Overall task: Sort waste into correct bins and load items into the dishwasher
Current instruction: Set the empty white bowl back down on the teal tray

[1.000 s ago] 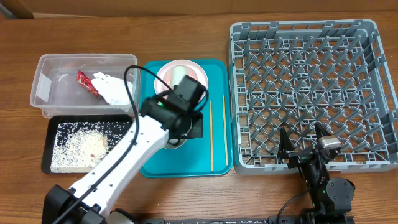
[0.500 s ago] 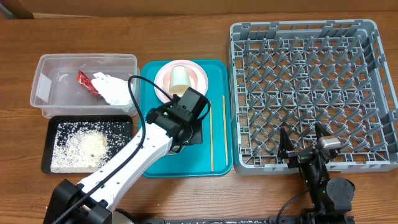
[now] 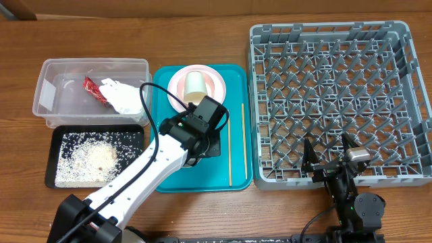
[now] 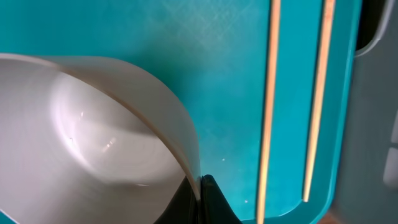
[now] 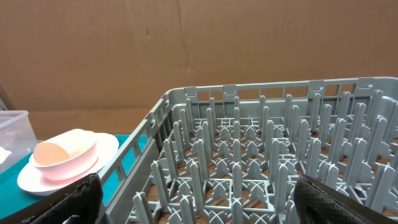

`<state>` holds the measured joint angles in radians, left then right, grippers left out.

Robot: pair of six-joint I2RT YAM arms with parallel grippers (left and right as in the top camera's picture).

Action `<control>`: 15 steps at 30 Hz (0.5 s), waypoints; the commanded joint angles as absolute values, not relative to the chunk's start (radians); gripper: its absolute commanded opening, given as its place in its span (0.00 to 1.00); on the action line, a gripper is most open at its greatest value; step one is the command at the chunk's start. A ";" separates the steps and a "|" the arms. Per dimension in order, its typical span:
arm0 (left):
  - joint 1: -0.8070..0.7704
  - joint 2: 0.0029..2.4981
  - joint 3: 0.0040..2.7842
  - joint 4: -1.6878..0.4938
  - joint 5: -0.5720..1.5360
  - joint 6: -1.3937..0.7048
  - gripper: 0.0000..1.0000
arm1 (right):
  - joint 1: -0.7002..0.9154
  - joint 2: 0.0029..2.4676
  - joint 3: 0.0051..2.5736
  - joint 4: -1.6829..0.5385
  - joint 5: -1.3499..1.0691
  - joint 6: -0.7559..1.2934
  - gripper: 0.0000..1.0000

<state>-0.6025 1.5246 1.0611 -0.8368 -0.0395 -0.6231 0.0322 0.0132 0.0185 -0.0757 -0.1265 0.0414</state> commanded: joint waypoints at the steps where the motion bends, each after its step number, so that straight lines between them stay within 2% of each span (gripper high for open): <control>1: -0.610 1.519 1.014 -0.821 -0.063 -0.632 0.04 | 0.027 0.009 0.008 -0.070 -0.129 0.045 1.00; 9: -0.609 1.519 0.964 -0.785 -0.064 -0.632 0.04 | 0.027 0.009 0.008 -0.070 -0.129 0.045 1.00; 12: -0.609 1.519 0.964 -0.781 -0.068 -0.632 0.21 | 0.027 0.009 0.008 -0.070 -0.129 0.045 1.00; 15: -0.609 1.519 0.964 -0.772 -0.078 -0.632 0.52 | 0.027 0.009 0.008 -0.070 -0.129 0.045 1.00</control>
<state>-0.6025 1.5246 0.9710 -0.7834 -0.0502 -0.6308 0.0322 0.0132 0.0185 -0.0753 -0.1268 0.0414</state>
